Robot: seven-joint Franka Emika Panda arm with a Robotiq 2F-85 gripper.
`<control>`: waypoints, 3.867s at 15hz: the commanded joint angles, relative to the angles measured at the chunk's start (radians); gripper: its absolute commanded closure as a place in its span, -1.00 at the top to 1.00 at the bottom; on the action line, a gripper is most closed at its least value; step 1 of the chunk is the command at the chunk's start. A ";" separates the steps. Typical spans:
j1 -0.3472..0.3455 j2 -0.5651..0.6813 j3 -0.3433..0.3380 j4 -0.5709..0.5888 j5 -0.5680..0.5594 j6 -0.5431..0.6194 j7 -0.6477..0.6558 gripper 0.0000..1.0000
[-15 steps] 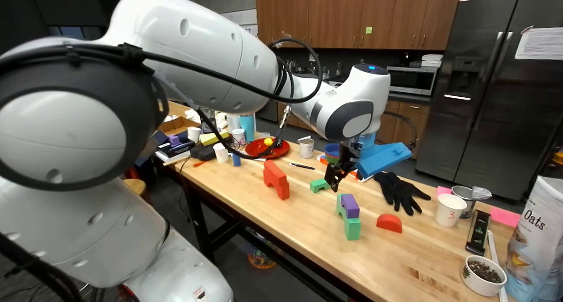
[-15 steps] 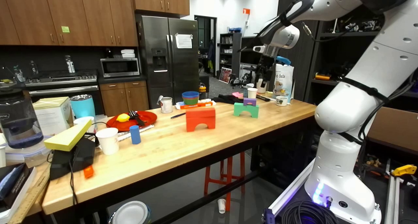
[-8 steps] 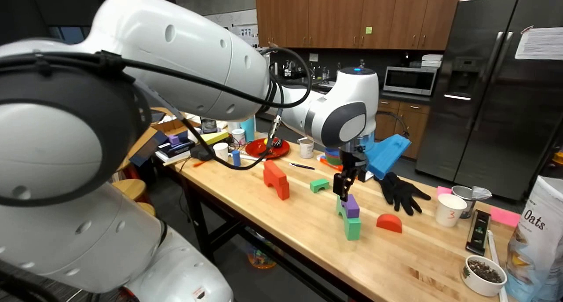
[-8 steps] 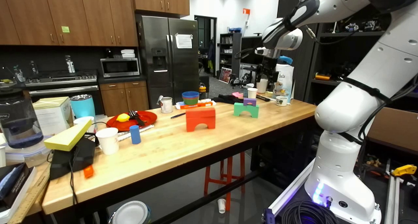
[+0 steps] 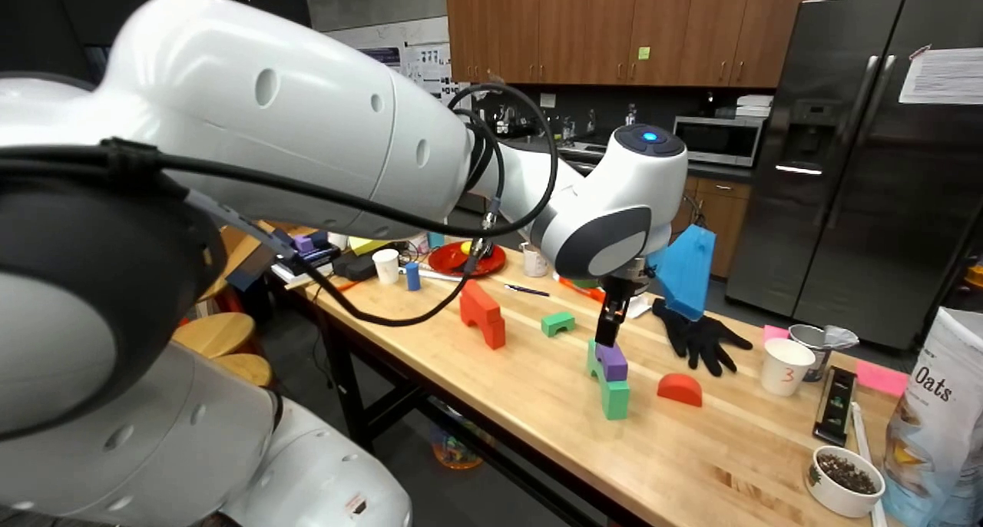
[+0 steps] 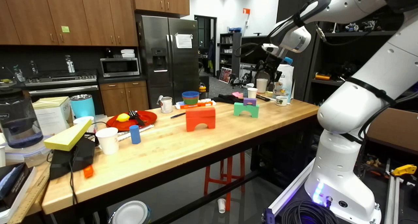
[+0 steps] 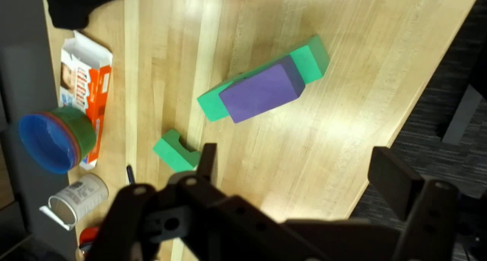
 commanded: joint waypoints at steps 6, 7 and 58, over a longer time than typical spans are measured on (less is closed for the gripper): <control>0.010 -0.016 -0.025 -0.001 0.095 -0.049 -0.224 1.00; 0.010 -0.016 -0.024 -0.001 0.095 -0.050 -0.225 1.00; 1.482 -0.582 -0.954 0.480 -0.888 -0.451 -0.409 1.00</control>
